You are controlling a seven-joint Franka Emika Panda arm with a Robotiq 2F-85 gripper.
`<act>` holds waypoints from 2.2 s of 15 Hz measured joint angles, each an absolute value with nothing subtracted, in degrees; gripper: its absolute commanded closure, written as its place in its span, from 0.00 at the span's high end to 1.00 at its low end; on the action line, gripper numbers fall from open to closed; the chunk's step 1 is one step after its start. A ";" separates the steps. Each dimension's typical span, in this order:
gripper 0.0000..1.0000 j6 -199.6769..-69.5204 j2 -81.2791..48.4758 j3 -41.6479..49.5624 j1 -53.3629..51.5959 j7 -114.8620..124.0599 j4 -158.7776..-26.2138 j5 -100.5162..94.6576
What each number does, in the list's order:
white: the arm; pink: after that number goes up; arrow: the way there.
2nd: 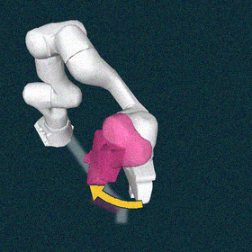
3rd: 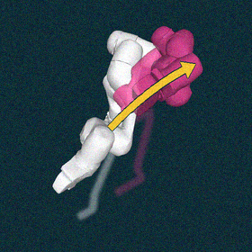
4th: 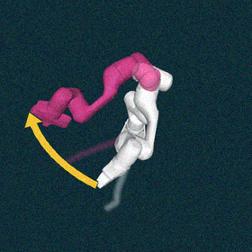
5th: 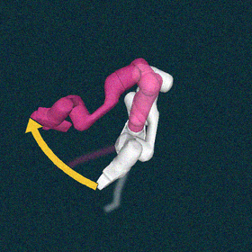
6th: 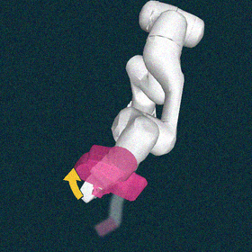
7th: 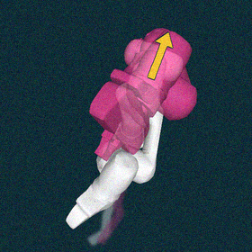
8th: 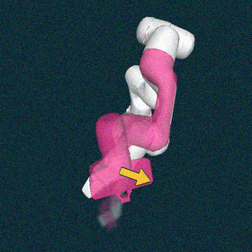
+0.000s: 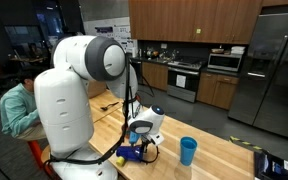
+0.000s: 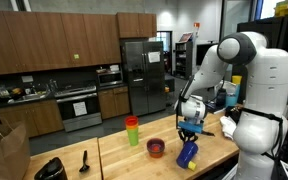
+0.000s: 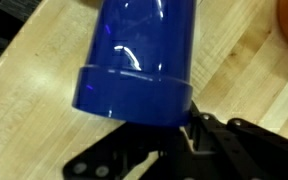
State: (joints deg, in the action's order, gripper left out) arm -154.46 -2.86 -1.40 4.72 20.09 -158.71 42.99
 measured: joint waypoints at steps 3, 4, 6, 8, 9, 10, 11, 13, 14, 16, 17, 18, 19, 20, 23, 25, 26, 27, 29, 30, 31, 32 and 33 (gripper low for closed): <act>0.02 -154.45 -0.98 -1.41 4.73 16.71 -158.77 47.15; 0.02 -154.46 -0.03 -1.24 4.70 16.38 -158.69 47.39; 0.01 -154.51 1.95 -0.91 4.61 17.29 -158.75 45.26; 0.02 -155.36 3.47 -0.62 4.66 22.47 -158.74 37.06; 0.02 -155.79 4.13 -0.59 4.70 26.38 -158.75 31.53; 0.02 -156.17 4.64 -1.25 5.30 30.26 -158.72 26.41; 0.02 -156.22 5.30 -2.41 6.45 34.48 -158.72 21.07; 0.02 -155.27 7.74 -4.49 8.84 42.97 -158.69 10.65; 0.02 -154.21 9.61 -4.84 9.39 47.11 -158.68 5.84; 0.02 -151.86 14.22 -5.43 9.81 54.03 -158.72 -1.59; 0.02 -150.76 16.64 -6.07 10.08 56.60 -158.70 -4.03; 0.02 -149.72 19.15 -6.91 10.34 58.90 -158.73 -5.98; 0.02 -148.76 21.50 -7.94 10.61 61.03 -158.75 -7.68; 0.02 -147.76 23.58 -9.00 10.83 62.87 -158.76 -8.99; 0.35 -145.04 27.47 -11.49 10.91 65.48 -158.79 -10.29; 0.45 -143.33 28.19 -12.16 10.83 65.56 -158.81 -10.27; 0.52 -141.82 28.12 -12.00 10.75 65.21 -158.79 -9.92; 0.58 -139.94 27.86 -11.43 10.66 64.51 -158.67 -9.56; 0.72 -135.02 26.37 -9.04 10.57 61.47 -157.40 -8.26; 0.78 -132.01 25.23 -7.50 10.67 59.52 -156.13 -8.11; 0.86 -129.14 23.73 -5.96 11.01 57.59 -154.45 -8.21; 0.92 -126.96 21.98 -4.56 11.49 55.56 -152.57 -8.58; 0.99 -125.22 20.09 -3.15 11.92 53.19 -150.59 -8.83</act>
